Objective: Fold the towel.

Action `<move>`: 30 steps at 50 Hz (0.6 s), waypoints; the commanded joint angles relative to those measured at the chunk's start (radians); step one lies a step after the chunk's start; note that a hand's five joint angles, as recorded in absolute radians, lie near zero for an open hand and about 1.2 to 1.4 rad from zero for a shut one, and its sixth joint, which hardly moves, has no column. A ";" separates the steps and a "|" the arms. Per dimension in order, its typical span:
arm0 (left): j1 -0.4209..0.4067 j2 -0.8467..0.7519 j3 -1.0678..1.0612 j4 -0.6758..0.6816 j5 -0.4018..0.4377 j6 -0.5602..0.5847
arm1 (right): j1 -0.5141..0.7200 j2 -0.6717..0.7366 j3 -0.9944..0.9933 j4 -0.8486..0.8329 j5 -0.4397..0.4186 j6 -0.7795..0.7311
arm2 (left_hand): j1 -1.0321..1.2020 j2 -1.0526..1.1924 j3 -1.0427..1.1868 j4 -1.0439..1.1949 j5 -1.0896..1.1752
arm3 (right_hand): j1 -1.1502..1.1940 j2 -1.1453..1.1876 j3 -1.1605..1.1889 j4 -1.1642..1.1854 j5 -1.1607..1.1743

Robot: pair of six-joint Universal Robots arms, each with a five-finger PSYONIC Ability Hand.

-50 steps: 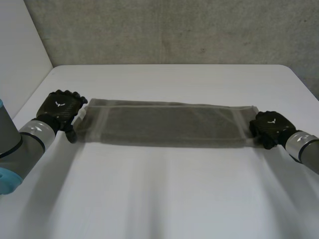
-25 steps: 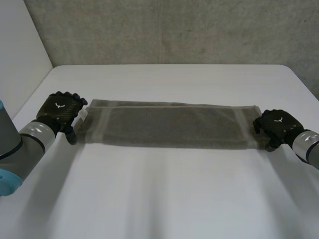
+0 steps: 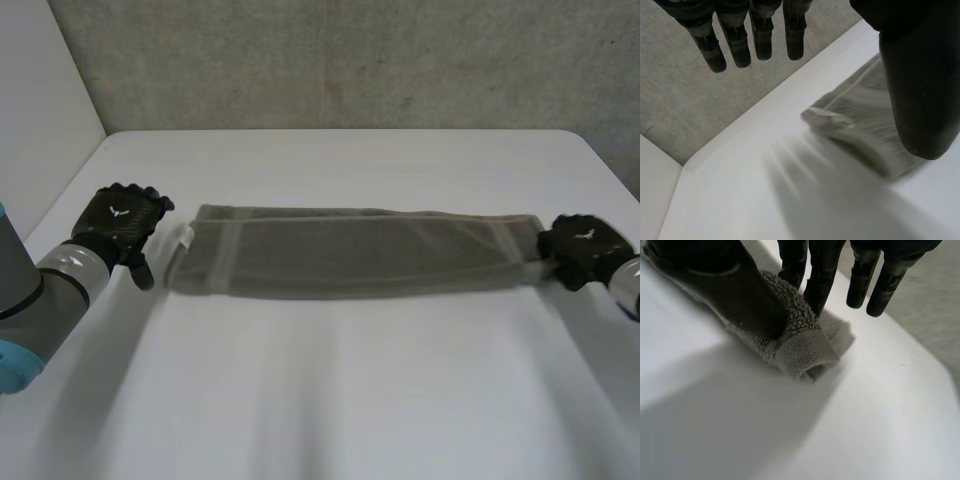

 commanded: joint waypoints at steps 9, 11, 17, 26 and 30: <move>0.011 0.022 -0.010 0.000 0.000 0.000 | -0.066 -0.155 -0.226 0.113 0.001 -0.016 | -0.094 -0.055 -0.058 -0.066 -0.036 | 0.094 0.125 -0.053 -0.076 0.059; 0.011 0.022 -0.010 0.002 0.000 0.000 | -0.028 -0.168 -0.244 0.118 0.001 -0.007 | -0.094 -0.055 -0.058 -0.066 -0.036 | 0.094 0.125 -0.053 -0.076 0.059; 0.010 0.022 -0.010 0.000 -0.001 0.000 | 0.292 -0.156 -0.307 0.115 0.016 0.005 | -0.094 -0.055 -0.058 -0.066 -0.036 | 0.094 0.125 -0.053 -0.076 0.059; 0.003 0.024 -0.013 0.000 -0.001 0.000 | 0.737 0.083 -0.446 0.112 0.114 -0.004 | -0.094 -0.055 -0.058 -0.066 -0.036 | 0.094 0.125 -0.053 -0.076 0.059; -0.001 0.024 -0.013 0.000 -0.003 0.000 | 0.820 0.175 -0.508 0.109 0.124 -0.006 | -0.097 -0.058 -0.058 -0.066 -0.039 | 0.094 0.125 -0.053 -0.076 0.059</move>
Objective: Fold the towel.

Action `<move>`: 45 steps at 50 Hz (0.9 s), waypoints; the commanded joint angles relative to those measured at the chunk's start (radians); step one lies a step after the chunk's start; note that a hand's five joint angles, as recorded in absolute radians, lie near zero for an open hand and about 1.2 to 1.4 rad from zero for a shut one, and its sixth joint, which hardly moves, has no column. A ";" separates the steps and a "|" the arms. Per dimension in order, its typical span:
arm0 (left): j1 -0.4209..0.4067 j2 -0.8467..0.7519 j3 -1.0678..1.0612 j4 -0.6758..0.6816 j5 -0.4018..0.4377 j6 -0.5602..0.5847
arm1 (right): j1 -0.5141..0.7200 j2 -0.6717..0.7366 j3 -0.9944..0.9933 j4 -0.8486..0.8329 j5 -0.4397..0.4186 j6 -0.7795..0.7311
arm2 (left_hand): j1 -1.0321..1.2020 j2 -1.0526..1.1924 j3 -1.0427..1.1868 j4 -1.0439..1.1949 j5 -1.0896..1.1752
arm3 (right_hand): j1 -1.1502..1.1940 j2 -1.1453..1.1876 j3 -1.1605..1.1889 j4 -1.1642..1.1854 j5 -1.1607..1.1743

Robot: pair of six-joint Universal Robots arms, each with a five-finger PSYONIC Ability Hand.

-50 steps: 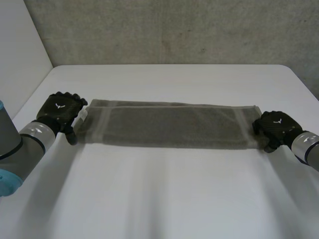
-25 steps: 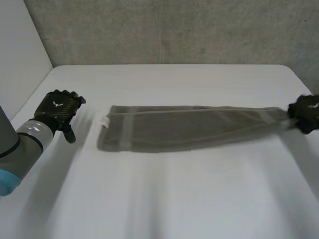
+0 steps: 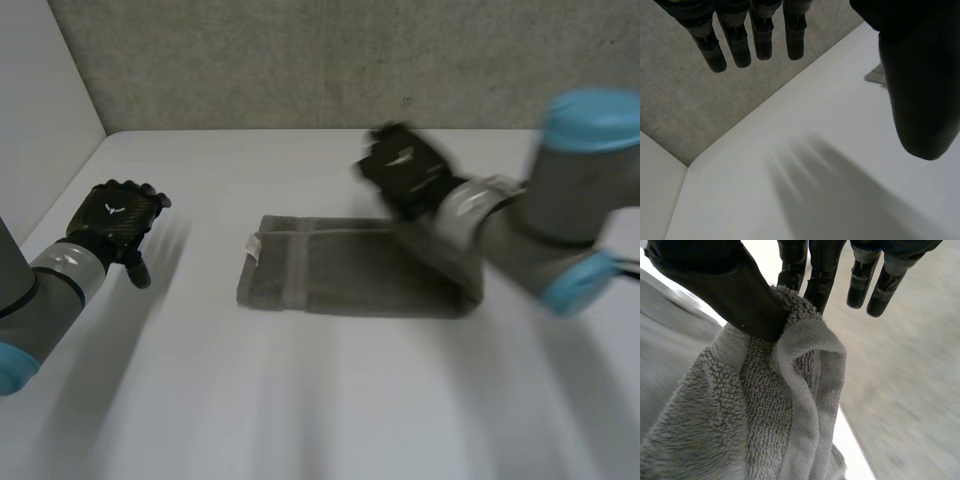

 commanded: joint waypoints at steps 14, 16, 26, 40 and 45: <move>-0.032 0.014 0.055 -0.011 0.002 -0.113 | 0.271 0.236 -0.155 -0.012 0.116 0.000 | -0.103 -0.064 -0.058 -0.066 -0.045 | -1.142 -1.111 -0.053 -0.076 -1.162; -0.042 0.014 0.068 -0.011 0.002 -0.124 | 0.262 0.193 -0.125 -0.015 0.124 0.004 | -0.103 -0.064 -0.058 -0.066 -0.045 | -1.142 -1.111 -0.053 -0.076 -1.162; -0.161 0.010 0.165 -0.028 0.000 -0.227 | 0.093 -0.093 0.129 -0.043 0.121 0.140 | -0.103 -0.064 -0.058 -0.066 -0.045 | -1.142 -1.111 -0.053 -0.076 -1.162; -0.400 -0.115 0.288 -0.097 0.000 -0.299 | -0.191 -0.226 0.530 -0.089 0.004 0.171 | -0.091 -0.052 -0.058 -0.066 -0.033 | -1.142 -1.111 -0.053 -0.076 -1.162; -0.454 -0.188 0.331 -0.097 -0.002 -0.301 | -0.206 -0.223 0.615 -0.175 0.000 0.180 | -0.085 -0.046 -0.058 -0.066 -0.027 | -1.142 -1.111 -0.053 -0.076 -1.162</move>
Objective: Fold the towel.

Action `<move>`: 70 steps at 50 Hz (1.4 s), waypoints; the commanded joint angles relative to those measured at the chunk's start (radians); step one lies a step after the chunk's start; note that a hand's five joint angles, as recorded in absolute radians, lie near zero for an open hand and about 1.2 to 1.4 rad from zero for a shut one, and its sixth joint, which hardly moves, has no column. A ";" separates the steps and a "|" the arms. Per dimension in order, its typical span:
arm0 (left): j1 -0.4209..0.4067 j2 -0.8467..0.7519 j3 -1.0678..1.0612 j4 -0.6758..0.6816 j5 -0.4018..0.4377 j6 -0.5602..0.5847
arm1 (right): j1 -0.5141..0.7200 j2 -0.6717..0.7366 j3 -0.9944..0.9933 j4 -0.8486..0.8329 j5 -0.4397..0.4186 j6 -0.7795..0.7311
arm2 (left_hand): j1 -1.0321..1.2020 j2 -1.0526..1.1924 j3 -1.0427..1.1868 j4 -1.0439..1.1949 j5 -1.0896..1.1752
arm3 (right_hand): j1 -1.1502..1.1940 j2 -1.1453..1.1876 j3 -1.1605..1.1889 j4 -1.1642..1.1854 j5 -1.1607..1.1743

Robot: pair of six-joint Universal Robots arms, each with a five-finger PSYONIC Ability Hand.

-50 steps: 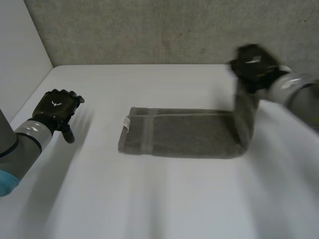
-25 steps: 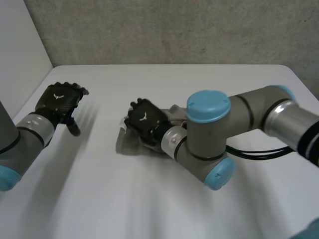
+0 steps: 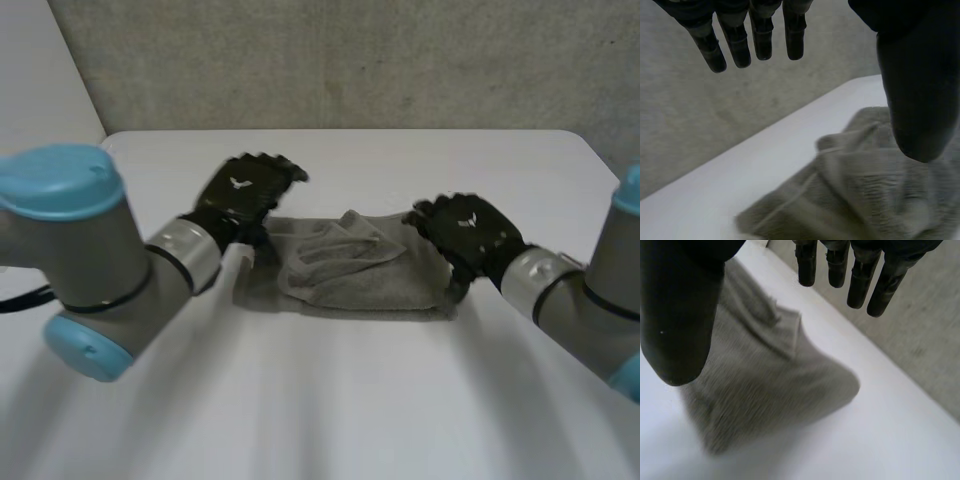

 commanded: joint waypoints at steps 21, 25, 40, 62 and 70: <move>-0.123 -0.373 0.333 0.016 -0.152 0.006 | 0.006 0.105 0.137 -0.202 -0.022 0.006 | -0.016 0.019 -0.058 -0.066 0.038 | -0.050 -0.061 -0.053 -0.076 -0.052; -0.112 -0.408 0.378 0.021 -0.200 0.005 | 0.009 0.117 0.132 -0.218 -0.022 0.003 | -0.005 0.030 -0.058 -0.066 0.049 | 0.009 -0.002 -0.053 -0.076 0.007; 0.055 -0.336 0.162 0.022 -0.342 0.009 | 0.052 0.177 0.085 -0.222 0.015 -0.009 | -0.005 0.030 -0.058 -0.066 0.049 | 0.106 0.094 -0.053 -0.076 0.104; 0.056 -0.118 -0.022 0.022 -0.341 -0.009 | 0.034 0.174 0.099 -0.267 0.020 -0.008 | -0.022 0.013 -0.058 -0.066 0.032 | 0.197 0.185 -0.053 -0.076 0.194; 0.044 -0.077 -0.068 0.022 -0.338 -0.012 | 0.034 0.211 0.092 -0.299 0.021 -0.008 | -0.031 0.004 -0.058 -0.066 0.023 | 0.440 0.428 -0.053 -0.076 0.438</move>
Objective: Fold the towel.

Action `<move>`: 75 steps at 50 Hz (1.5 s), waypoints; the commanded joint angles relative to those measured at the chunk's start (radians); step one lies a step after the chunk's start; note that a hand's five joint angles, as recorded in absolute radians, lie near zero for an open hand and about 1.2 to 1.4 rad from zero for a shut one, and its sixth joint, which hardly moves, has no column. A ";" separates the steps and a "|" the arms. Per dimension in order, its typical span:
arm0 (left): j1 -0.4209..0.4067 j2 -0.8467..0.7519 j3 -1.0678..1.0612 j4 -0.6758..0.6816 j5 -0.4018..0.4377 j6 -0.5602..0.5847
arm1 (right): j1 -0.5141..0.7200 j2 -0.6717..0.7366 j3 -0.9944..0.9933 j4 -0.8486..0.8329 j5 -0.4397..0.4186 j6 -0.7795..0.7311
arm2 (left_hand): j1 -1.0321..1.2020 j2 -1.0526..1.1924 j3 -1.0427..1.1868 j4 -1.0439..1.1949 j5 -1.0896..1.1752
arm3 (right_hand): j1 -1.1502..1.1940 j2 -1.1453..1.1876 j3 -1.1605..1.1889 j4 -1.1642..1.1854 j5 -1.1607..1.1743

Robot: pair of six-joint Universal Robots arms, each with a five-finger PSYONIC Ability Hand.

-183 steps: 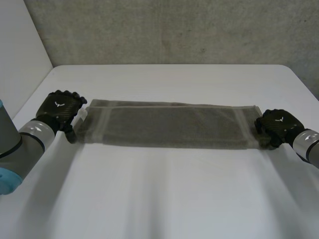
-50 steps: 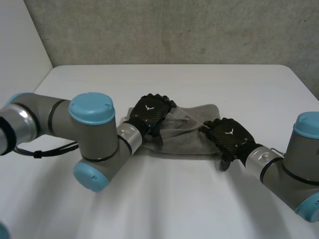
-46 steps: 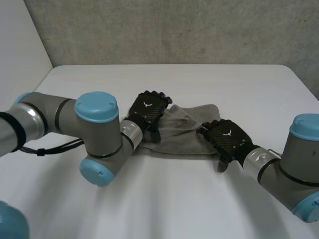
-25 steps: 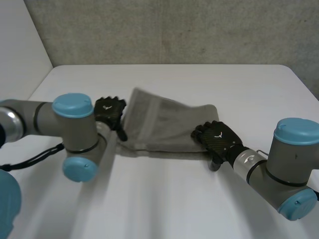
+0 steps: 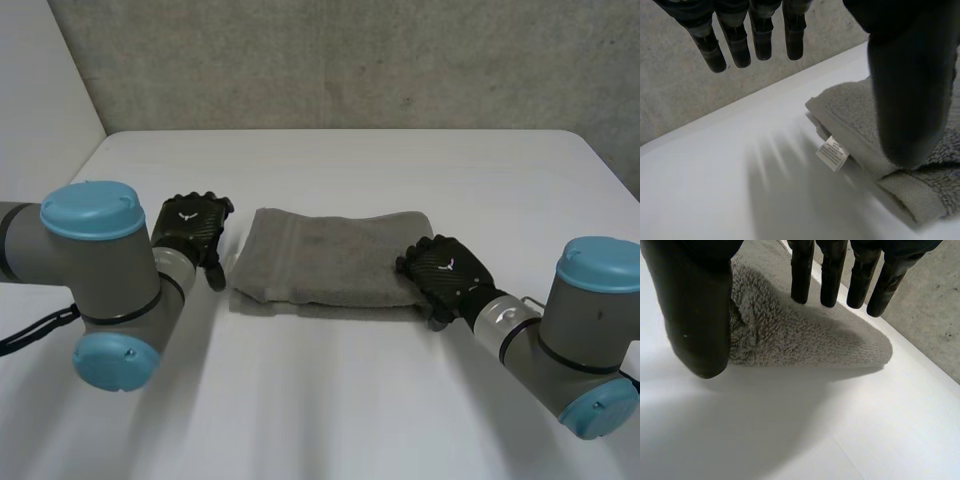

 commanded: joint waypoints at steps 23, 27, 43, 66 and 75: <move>0.027 0.145 -0.140 0.017 0.133 -0.018 | -0.231 -0.193 0.021 0.178 -0.147 -0.103 | 1.110 1.143 -0.058 -0.066 1.125 | 0.922 0.910 -0.053 -0.076 0.900; 0.040 0.157 -0.162 0.020 0.135 -0.016 | -0.271 -0.204 -0.088 0.339 -0.174 -0.206 | 1.110 1.143 -0.058 -0.066 1.125 | 0.922 0.910 -0.053 -0.076 0.900; 0.049 0.179 -0.166 0.017 0.126 -0.016 | 0.156 -0.038 -0.412 0.455 -0.153 -0.220 | -0.066 -0.033 -0.058 -0.066 -0.052 | 0.922 0.910 -0.053 -0.076 0.900; -0.012 0.176 -0.079 0.018 0.127 -0.032 | 0.243 -0.056 -0.342 0.346 -0.009 -0.026 | -0.084 -0.051 -0.058 -0.066 -0.069 | -0.300 -0.312 -0.053 -0.076 -0.322; -0.078 0.116 0.019 0.008 0.129 -0.249 | 0.088 -0.182 -0.236 0.341 -0.004 0.279 | -0.064 -0.031 -0.058 -0.066 -0.049 | -0.300 -0.312 -0.053 -0.076 -0.322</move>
